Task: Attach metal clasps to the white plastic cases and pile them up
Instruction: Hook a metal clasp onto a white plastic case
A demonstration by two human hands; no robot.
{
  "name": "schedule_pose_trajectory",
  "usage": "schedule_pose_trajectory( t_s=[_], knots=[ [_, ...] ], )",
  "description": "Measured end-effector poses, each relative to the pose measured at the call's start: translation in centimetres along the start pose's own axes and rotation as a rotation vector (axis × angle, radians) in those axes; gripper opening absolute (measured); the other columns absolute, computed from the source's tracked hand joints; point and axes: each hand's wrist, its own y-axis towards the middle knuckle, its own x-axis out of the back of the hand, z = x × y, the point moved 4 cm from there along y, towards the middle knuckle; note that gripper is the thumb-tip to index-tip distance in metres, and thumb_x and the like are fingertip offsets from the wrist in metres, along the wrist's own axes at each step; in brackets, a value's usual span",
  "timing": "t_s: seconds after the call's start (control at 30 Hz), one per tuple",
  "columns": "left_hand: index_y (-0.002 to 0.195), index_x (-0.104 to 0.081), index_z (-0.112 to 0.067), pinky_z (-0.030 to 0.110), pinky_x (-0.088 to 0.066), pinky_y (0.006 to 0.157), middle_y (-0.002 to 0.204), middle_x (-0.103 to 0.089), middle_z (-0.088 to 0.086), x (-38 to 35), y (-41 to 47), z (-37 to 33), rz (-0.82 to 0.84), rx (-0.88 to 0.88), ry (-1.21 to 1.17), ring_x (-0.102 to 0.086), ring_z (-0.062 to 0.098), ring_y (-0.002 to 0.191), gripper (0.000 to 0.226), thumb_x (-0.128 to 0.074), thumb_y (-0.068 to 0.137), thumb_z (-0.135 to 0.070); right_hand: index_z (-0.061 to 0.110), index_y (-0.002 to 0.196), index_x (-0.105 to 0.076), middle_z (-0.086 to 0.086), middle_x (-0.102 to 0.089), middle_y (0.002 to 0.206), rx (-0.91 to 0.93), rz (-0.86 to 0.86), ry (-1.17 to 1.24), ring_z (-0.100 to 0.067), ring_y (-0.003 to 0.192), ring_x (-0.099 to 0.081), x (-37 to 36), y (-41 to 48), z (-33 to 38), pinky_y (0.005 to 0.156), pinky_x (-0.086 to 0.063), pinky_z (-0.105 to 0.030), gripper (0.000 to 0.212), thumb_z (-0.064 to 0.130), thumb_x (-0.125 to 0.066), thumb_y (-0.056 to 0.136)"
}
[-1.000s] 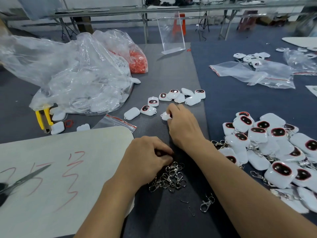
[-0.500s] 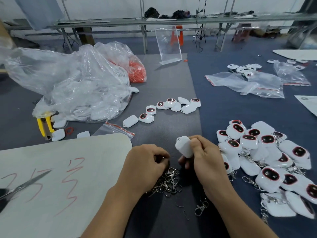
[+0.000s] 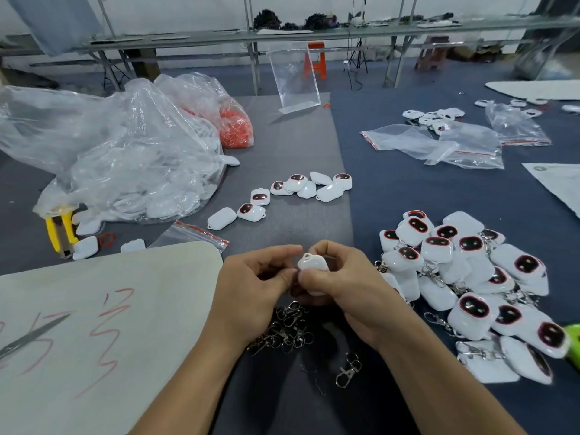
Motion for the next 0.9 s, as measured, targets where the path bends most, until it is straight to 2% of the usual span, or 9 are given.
schedule_pose_trajectory(
  t_s=[0.1, 0.17, 0.3, 0.4, 0.53, 0.63, 0.7, 0.8, 0.9],
  knots=[
    [0.096, -0.078, -0.031, 0.019, -0.057, 0.075, 0.087, -0.079, -0.006, 0.0, 0.1, 0.2, 0.003, 0.009, -0.013, -0.075, 0.011, 0.082, 0.044, -0.074, 0.081, 0.01, 0.012, 0.083, -0.061, -0.01, -0.067, 0.074, 0.054, -0.027, -0.053, -0.019, 0.064, -0.066, 0.0, 0.1, -0.1, 0.063, -0.058, -0.033, 0.021, -0.006, -0.071, 0.078],
    [0.094, -0.078, -0.032, 0.017, -0.056, 0.073, 0.086, -0.079, -0.009, 0.1, 0.1, 0.2, -0.002, 0.008, -0.008, -0.075, 0.007, 0.08, 0.045, -0.074, 0.082, 0.01, 0.018, 0.079, -0.067, -0.007, -0.069, 0.072, 0.128, -0.109, -0.229, -0.019, 0.062, -0.064, 0.1, 0.2, -0.1, 0.062, -0.057, -0.037, 0.018, 0.002, -0.071, 0.073],
    [0.093, -0.077, -0.034, 0.013, -0.054, 0.07, 0.082, -0.079, -0.009, 0.4, 0.0, 0.2, -0.012, 0.024, -0.006, -0.074, 0.004, 0.077, 0.046, -0.075, 0.08, 0.01, 0.029, 0.077, -0.076, 0.007, -0.071, 0.065, 0.219, -0.202, -0.487, -0.006, 0.056, -0.063, 0.1, 0.2, 0.2, 0.054, -0.051, -0.026, 0.02, 0.01, -0.076, 0.071],
    [0.091, -0.077, -0.036, 0.013, -0.054, 0.068, 0.077, -0.078, -0.008, 0.7, -0.1, 0.3, -0.046, 0.037, 0.019, -0.072, 0.003, 0.071, 0.044, -0.077, 0.08, 0.007, 0.032, 0.07, -0.076, 0.006, -0.07, 0.061, 0.21, -0.231, -0.551, -0.01, 0.055, -0.067, 0.2, 0.3, 0.3, 0.055, -0.056, -0.03, 0.011, 0.021, -0.078, 0.068],
    [0.082, -0.079, -0.034, 0.021, -0.058, 0.072, 0.076, -0.077, -0.013, 0.6, -0.1, 0.1, -0.078, -0.01, 0.11, -0.073, 0.004, 0.072, 0.032, -0.08, 0.08, -0.002, 0.022, 0.067, -0.077, -0.001, -0.07, 0.059, 0.161, -0.246, -0.436, -0.014, 0.054, -0.066, 0.0, 0.2, 0.3, 0.055, -0.058, -0.033, 0.007, 0.016, -0.077, 0.069],
    [0.078, -0.08, -0.04, 0.011, -0.047, 0.056, 0.069, -0.072, -0.022, 0.7, -0.3, -0.5, -0.141, -0.092, 0.259, -0.061, 0.005, 0.057, 0.024, -0.084, 0.075, -0.017, 0.015, 0.066, -0.077, -0.005, -0.068, 0.059, 0.114, -0.226, -0.292, -0.016, 0.052, -0.063, 0.0, 0.2, 0.2, 0.055, -0.053, -0.031, 0.012, 0.006, -0.076, 0.072],
    [0.077, -0.078, -0.045, 0.011, -0.042, 0.053, 0.069, -0.071, -0.026, 0.8, -0.3, -0.9, -0.162, -0.143, 0.307, -0.057, 0.009, 0.057, 0.024, -0.082, 0.072, -0.022, 0.016, 0.064, -0.077, -0.005, -0.068, 0.059, 0.112, -0.227, -0.287, -0.016, 0.051, -0.062, 0.1, 0.2, 0.2, 0.053, -0.052, -0.03, 0.015, 0.006, -0.078, 0.074],
    [0.077, -0.077, -0.05, 0.017, -0.046, 0.055, 0.067, -0.072, -0.017, 1.2, 0.1, -0.4, -0.088, -0.106, 0.268, -0.055, 0.004, 0.055, 0.035, -0.086, 0.071, -0.016, 0.017, 0.065, -0.077, -0.003, -0.067, 0.057, 0.109, -0.217, -0.309, -0.014, 0.049, -0.061, 0.2, 0.1, 0.3, 0.049, -0.049, -0.025, 0.013, 0.009, -0.084, 0.073],
    [0.072, -0.078, -0.038, 0.03, -0.051, 0.06, 0.065, -0.073, -0.001, 1.1, 0.4, 0.2, 0.043, 0.016, 0.113, -0.06, 0.009, 0.059, 0.018, -0.08, 0.065, -0.022, 0.015, 0.065, -0.077, -0.001, -0.066, 0.055, 0.084, -0.166, -0.333, -0.014, 0.049, -0.061, 0.5, 0.2, 0.5, 0.047, -0.046, -0.021, 0.013, 0.011, -0.087, 0.072]
  ],
)
